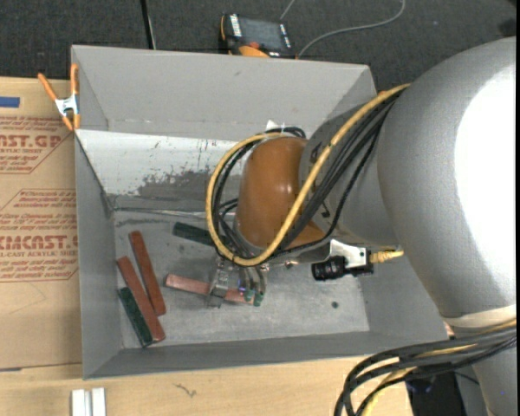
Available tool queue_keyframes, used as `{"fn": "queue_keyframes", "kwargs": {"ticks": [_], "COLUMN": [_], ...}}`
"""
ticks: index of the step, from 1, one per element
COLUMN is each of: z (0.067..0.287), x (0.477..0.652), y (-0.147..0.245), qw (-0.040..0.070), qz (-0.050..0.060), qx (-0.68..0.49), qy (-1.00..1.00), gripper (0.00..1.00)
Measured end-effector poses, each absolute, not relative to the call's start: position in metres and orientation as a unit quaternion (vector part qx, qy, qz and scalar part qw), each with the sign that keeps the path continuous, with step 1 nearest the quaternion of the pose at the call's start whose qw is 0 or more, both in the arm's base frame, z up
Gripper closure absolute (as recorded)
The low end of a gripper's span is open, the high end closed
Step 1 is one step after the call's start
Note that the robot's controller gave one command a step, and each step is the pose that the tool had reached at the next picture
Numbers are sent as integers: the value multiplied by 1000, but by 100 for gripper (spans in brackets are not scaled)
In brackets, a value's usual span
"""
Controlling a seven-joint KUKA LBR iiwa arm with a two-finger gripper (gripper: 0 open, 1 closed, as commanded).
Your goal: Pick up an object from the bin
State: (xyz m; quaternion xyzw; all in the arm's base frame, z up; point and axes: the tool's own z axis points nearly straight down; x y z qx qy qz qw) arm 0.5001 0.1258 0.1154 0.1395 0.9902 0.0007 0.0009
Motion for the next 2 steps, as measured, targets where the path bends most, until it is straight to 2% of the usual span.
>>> {"fn": "queue_keyframes", "kwargs": {"ticks": [1, 2], "z": [126, 153], "x": [500, 501], "y": [126, 126], "qw": [0, 1], "qz": [1, 1], "qx": [140, 140], "qy": [990, 990], "gripper": [100, 100]}}
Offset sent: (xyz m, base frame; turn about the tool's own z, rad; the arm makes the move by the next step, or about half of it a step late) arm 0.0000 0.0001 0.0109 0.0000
